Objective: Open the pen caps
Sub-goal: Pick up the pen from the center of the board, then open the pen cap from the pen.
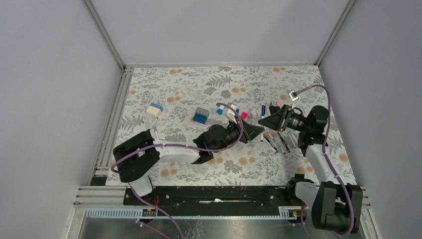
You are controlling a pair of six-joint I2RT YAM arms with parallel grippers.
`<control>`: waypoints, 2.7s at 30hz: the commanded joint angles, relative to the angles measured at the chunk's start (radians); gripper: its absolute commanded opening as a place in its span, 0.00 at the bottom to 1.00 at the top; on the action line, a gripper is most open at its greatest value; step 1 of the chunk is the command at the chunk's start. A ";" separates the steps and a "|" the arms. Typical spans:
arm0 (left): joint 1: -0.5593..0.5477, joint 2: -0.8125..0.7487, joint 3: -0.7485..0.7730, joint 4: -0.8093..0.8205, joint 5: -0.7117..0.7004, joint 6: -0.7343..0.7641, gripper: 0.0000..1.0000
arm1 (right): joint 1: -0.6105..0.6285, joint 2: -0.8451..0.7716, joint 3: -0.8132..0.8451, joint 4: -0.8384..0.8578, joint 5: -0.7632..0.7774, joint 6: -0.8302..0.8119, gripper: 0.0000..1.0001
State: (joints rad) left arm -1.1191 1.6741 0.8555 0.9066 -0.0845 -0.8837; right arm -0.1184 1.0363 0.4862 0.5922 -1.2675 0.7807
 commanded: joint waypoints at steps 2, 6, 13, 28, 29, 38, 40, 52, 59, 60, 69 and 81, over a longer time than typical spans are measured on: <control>-0.008 0.007 0.047 0.042 -0.017 0.024 0.00 | 0.017 0.000 0.006 0.040 -0.009 -0.003 0.15; -0.008 -0.047 0.048 -0.076 -0.005 0.079 0.33 | 0.017 -0.026 0.011 0.042 -0.052 -0.054 0.00; -0.004 -0.328 -0.071 -0.252 -0.039 0.289 0.76 | 0.016 -0.080 0.002 -0.070 -0.123 -0.232 0.00; 0.153 -0.462 -0.108 -0.245 0.169 0.136 0.99 | 0.019 -0.041 -0.005 -0.226 -0.246 -0.455 0.00; 0.152 -0.424 -0.084 -0.235 0.181 0.120 0.99 | 0.019 -0.041 -0.005 -0.226 -0.248 -0.455 0.00; 0.143 -0.121 0.074 -0.085 0.257 0.057 0.95 | 0.026 -0.036 -0.005 -0.229 -0.256 -0.460 0.00; 0.144 -0.078 0.087 -0.041 0.271 0.042 0.86 | 0.028 -0.038 -0.002 -0.237 -0.256 -0.461 0.00; 0.140 0.020 0.159 -0.026 0.362 0.006 0.30 | 0.029 -0.015 0.013 -0.245 -0.260 -0.445 0.00; 0.133 0.024 0.159 -0.005 0.399 -0.008 0.18 | 0.029 -0.014 0.015 -0.244 -0.254 -0.442 0.00; 0.134 0.024 0.159 -0.003 0.405 -0.009 0.15 | 0.029 -0.012 0.014 -0.244 -0.254 -0.442 0.00; 0.214 -0.031 0.257 -0.065 0.389 0.078 0.00 | 0.039 0.002 0.004 -0.244 -0.272 -0.454 0.00; 0.375 -0.098 0.495 -0.088 0.115 0.190 0.00 | 0.093 0.013 -0.014 -0.242 -0.274 -0.480 0.00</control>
State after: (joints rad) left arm -0.7311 1.6520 1.3182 0.7208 0.1234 -0.7441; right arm -0.0315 1.0595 0.4679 0.3408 -1.5105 0.3286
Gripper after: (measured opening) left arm 0.170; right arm 0.158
